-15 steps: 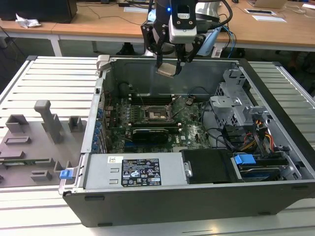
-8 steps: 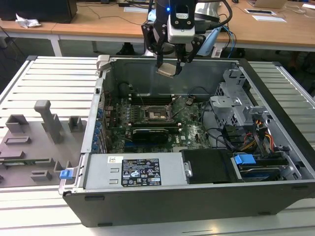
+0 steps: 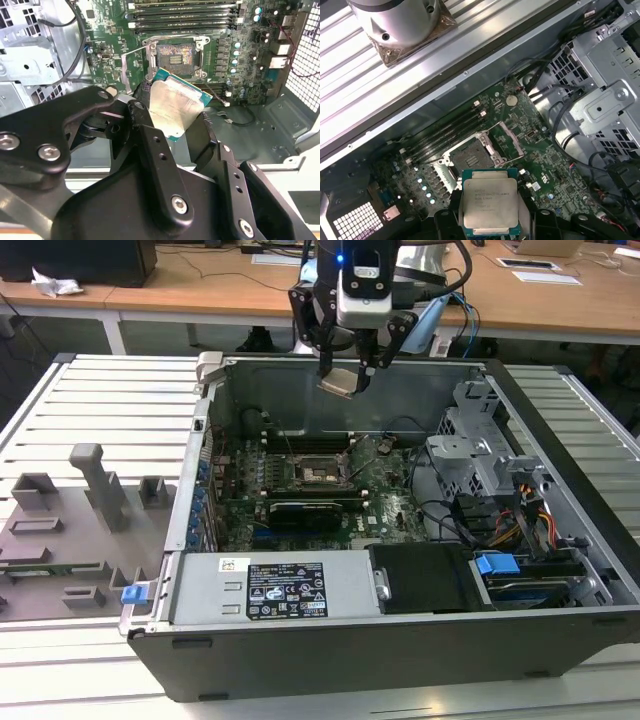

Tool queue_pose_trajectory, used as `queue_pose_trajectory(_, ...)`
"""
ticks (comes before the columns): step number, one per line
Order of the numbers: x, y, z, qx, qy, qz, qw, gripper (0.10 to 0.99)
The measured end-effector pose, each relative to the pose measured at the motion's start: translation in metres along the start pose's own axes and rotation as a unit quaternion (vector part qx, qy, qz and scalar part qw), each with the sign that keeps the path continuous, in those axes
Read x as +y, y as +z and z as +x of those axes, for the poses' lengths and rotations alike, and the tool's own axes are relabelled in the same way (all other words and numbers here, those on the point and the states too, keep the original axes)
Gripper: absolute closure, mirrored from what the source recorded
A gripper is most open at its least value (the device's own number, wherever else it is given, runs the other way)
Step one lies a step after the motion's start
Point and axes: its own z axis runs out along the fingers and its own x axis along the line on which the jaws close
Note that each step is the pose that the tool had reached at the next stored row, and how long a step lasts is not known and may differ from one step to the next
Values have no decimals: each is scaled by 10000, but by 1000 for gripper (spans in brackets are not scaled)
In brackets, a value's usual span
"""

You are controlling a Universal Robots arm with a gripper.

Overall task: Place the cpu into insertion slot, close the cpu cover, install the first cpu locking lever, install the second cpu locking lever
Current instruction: 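Place the cpu into insertion slot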

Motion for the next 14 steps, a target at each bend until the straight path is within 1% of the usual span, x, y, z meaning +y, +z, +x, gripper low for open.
queue_pose_trajectory(10, 0, 0, 0, -20, 222, -4, 9998, 557)
queue_pose_trajectory(14, 0, 0, 0, -34, 382, -8, 9993, 557)
